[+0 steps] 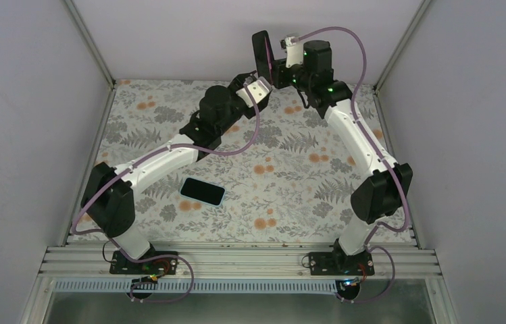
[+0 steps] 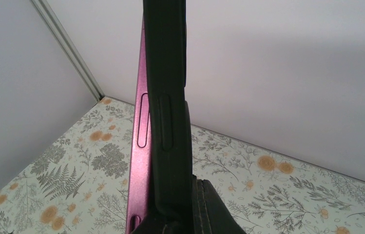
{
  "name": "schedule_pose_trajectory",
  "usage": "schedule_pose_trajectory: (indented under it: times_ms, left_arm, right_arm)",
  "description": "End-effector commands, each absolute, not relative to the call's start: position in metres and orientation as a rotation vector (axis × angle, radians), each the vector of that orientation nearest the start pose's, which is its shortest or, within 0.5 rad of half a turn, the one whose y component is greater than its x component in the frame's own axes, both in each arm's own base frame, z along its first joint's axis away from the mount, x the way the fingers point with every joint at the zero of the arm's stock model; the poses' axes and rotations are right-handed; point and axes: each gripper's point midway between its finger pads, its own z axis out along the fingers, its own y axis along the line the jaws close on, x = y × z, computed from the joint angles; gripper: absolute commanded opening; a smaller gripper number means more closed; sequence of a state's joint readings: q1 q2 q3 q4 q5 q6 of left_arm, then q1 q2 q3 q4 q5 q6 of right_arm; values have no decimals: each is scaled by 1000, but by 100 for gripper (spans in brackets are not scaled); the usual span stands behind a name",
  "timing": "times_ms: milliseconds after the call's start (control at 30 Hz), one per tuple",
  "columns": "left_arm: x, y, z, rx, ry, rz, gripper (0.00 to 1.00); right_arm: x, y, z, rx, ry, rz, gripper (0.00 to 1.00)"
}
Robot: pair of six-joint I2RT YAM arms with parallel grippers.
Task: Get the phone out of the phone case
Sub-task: Remove the phone case from the phone.
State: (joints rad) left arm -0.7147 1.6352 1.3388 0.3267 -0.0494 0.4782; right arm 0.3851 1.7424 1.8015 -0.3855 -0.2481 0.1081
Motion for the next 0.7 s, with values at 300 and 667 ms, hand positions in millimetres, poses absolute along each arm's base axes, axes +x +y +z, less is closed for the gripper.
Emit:
schedule_pose_trajectory:
  times_ms: [300, 667]
  left_arm:
    - [421, -347, 374, 793, 1276, -146, 66]
    - [430, -338, 382, 726, 1286, -106, 66]
  right_arm:
    - [468, 246, 425, -415, 1729, 601, 3]
    - [462, 251, 425, -432, 1722, 605, 3]
